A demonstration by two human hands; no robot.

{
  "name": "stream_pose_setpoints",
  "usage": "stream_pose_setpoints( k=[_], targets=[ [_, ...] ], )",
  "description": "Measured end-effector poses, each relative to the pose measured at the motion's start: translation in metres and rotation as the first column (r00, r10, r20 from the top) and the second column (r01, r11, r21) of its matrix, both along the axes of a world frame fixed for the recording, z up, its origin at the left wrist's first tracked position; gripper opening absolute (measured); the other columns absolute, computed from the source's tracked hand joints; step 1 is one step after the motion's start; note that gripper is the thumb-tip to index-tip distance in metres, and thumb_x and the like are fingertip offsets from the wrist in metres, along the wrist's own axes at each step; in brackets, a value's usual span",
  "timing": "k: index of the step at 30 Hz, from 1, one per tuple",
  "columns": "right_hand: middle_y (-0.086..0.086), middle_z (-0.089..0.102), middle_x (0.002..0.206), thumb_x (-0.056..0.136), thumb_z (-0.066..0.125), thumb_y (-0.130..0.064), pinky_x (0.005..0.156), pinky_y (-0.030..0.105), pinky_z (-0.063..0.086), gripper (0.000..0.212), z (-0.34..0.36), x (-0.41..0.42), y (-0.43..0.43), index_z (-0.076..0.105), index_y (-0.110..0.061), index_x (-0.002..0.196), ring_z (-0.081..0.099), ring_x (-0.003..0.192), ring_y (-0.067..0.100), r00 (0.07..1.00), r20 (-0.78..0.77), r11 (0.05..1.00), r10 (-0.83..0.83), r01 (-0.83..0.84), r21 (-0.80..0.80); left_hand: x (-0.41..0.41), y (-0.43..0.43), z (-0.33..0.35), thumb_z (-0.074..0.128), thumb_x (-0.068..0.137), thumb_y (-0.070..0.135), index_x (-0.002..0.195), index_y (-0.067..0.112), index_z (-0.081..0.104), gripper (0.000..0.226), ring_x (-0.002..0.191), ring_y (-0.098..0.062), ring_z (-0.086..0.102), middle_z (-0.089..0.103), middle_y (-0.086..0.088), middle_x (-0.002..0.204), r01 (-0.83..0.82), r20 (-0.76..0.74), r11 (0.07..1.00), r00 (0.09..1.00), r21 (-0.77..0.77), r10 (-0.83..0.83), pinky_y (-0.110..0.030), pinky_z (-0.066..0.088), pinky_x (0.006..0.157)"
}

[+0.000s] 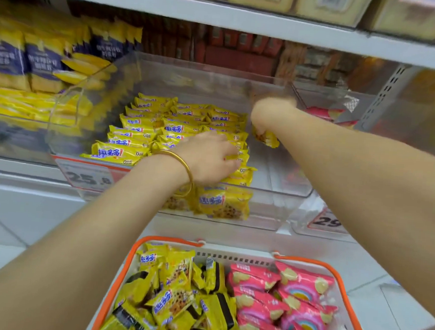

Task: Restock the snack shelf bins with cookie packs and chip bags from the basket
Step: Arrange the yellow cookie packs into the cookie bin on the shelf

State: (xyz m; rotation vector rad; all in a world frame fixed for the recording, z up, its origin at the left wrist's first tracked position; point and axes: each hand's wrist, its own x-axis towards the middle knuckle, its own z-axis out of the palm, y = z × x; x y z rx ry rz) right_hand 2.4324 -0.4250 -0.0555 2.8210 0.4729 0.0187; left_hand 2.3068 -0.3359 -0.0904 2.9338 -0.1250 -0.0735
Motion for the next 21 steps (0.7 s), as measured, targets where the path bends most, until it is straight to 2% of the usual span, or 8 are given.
stream_pose_setpoints(
  k=[3, 7, 11, 13, 17, 21],
  targets=[
    [0.008, 0.049, 0.137, 0.092, 0.047, -0.011, 0.095, 0.039, 0.041, 0.052, -0.015, 0.024, 0.006, 0.038, -0.015, 0.143, 0.047, 0.127, 0.029, 0.998, 0.052, 0.999, -0.040, 0.039, 0.029, 0.000, 0.001, -0.002, 0.034, 0.099, 0.040, 0.136, 0.024, 0.048, 0.043, 0.139, -0.021, 0.024, 0.038, -0.007, 0.146, 0.007, -0.052, 1.000, 0.999, -0.006, -0.008, -0.041, 0.025, 0.112],
    [0.018, 0.046, 0.138, 0.096, 0.040, -0.006, 0.099, 0.043, 0.039, 0.041, -0.022, 0.045, 0.006, 0.042, -0.002, 0.137, 0.044, 0.127, 0.036, 0.999, 0.040, 1.000, 0.011, -0.011, -0.003, -0.002, 0.002, -0.002, 0.035, 0.098, 0.042, 0.138, 0.027, 0.044, 0.044, 0.140, -0.021, 0.023, 0.035, -0.003, 0.148, -0.006, -0.076, 0.998, 0.997, -0.055, 0.002, -0.041, 0.023, 0.113],
    [0.020, 0.040, 0.143, 0.097, 0.035, -0.006, 0.106, 0.047, 0.030, 0.046, -0.023, 0.053, 0.006, 0.032, 0.001, 0.143, 0.038, 0.132, 0.036, 0.998, 0.056, 0.999, 0.042, -0.040, -0.027, -0.002, 0.001, -0.002, 0.037, 0.097, 0.042, 0.138, 0.028, 0.045, 0.044, 0.140, -0.020, 0.023, 0.036, -0.002, 0.147, -0.012, -0.087, 0.996, 0.996, -0.085, 0.005, -0.042, 0.023, 0.113],
    [0.016, 0.040, 0.144, 0.096, 0.037, -0.005, 0.109, 0.048, 0.024, 0.044, -0.025, 0.051, 0.007, 0.038, -0.002, 0.140, 0.033, 0.135, 0.034, 0.988, 0.130, 0.996, 0.084, -0.080, -0.034, -0.002, 0.001, -0.002, 0.037, 0.097, 0.043, 0.139, 0.028, 0.043, 0.044, 0.140, -0.020, 0.022, 0.035, -0.002, 0.148, -0.016, -0.093, 0.996, 0.996, -0.088, 0.007, -0.042, 0.023, 0.113],
    [0.016, 0.045, 0.140, 0.095, 0.034, -0.001, 0.098, 0.045, 0.040, 0.045, -0.039, 0.056, 0.008, 0.041, -0.005, 0.139, 0.044, 0.128, 0.038, 0.987, 0.148, 0.998, 0.069, -0.067, -0.023, -0.001, 0.001, -0.004, 0.038, 0.097, 0.043, 0.138, 0.029, 0.044, 0.044, 0.140, -0.020, 0.022, 0.035, -0.002, 0.147, -0.010, -0.099, 0.994, 0.995, -0.104, 0.000, -0.043, 0.023, 0.113],
    [0.018, 0.047, 0.136, 0.093, 0.039, 0.000, 0.095, 0.045, 0.043, 0.042, -0.044, 0.055, 0.006, 0.043, -0.005, 0.135, 0.046, 0.125, 0.040, 0.995, 0.075, 0.995, 0.066, -0.071, 0.072, 0.002, 0.002, -0.006, 0.038, 0.097, 0.042, 0.140, 0.029, 0.042, 0.045, 0.140, -0.019, 0.022, 0.035, -0.001, 0.148, -0.005, -0.086, 0.993, 0.996, -0.116, -0.005, -0.043, 0.024, 0.113]
  ],
)
